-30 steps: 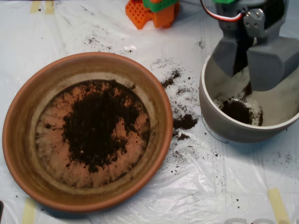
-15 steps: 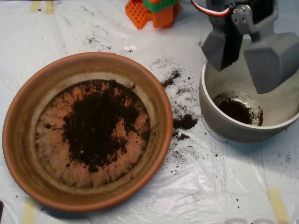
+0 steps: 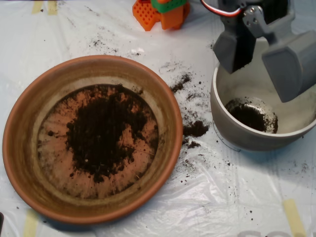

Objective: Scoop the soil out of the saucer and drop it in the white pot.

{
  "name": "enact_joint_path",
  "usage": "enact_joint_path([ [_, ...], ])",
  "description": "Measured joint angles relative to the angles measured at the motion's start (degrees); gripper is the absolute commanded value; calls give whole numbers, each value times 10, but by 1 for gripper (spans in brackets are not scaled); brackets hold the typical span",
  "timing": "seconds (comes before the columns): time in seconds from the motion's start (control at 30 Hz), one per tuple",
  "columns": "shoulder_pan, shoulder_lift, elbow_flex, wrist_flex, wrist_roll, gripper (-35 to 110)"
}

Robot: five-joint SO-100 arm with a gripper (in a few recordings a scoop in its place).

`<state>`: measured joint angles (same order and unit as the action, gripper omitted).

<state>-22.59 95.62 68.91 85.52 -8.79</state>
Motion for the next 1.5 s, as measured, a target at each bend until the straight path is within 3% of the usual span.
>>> enact_joint_path([
  [0.4, 7, -8, -19, -5, 33, 32],
  [0.77, 167, 35, -11, 4, 22, 34],
  [1.23, 312, 199, 408, -192, 19, 42],
  [1.5, 373, 198, 502, -285, 10, 48],
])
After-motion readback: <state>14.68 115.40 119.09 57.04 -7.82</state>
